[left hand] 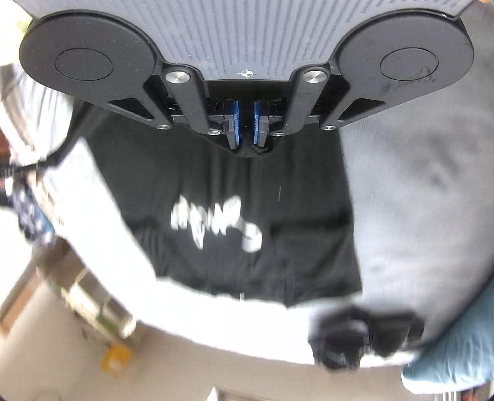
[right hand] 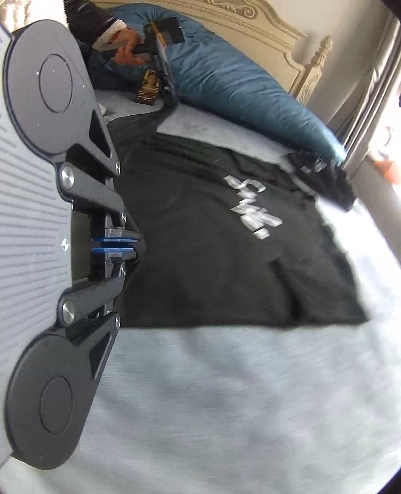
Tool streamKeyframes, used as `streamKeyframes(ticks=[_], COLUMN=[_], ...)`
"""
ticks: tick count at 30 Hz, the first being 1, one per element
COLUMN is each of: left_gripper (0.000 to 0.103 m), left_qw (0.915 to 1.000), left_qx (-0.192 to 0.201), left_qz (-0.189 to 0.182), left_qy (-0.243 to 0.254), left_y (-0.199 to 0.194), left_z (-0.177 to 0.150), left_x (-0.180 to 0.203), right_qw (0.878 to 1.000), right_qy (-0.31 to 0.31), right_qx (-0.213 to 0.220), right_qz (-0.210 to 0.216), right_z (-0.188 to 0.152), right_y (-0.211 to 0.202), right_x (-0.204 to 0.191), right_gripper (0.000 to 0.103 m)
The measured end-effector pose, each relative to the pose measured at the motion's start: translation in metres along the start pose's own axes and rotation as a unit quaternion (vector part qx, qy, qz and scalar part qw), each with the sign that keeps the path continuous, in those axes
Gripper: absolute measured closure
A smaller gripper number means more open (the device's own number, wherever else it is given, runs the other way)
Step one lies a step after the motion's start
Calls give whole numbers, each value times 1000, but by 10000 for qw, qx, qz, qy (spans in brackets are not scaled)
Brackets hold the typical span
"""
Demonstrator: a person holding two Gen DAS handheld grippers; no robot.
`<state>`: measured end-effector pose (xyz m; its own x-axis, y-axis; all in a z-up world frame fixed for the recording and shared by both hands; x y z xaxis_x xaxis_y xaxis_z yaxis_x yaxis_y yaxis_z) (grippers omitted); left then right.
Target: Fold clothes
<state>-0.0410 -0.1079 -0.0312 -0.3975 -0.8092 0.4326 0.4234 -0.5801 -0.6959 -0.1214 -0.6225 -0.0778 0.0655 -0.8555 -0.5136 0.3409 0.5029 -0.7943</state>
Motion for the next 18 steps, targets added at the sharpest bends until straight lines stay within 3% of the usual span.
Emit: streamKeyframes(ticks=[9,14,18], left_gripper=[96,96,96], left_qw=[9940,9915,9905], left_qx=[925,1075,1078], left_qz=[-125,-187,-151], left_qy=[-565,-714,-843], left_y=[34,58,70], left_z=[74,101,114], left_x=[-21,-41,-59], right_qw=[9975,9948,9958], right_qy=[-207,-373,-281], right_qx=[427,400,555], right_qz=[-533,-855,-673], right_z=[93,143,172], right_y=[-7,10,27], right_x=[-24,-37,-33], right_gripper=[100,100,100])
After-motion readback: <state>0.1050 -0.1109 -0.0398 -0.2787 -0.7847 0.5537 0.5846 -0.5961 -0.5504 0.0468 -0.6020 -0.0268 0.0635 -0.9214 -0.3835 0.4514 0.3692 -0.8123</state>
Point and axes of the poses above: each gripper's, at about its wrist camera, not at the fingertips, and y roughly the way its jaws point, x to its right, z to its top, the point moved 3 cm from there along y, roughly the way its jaws point, and after that the axes turned 8 degrees about -z, right-handed, at the moved point
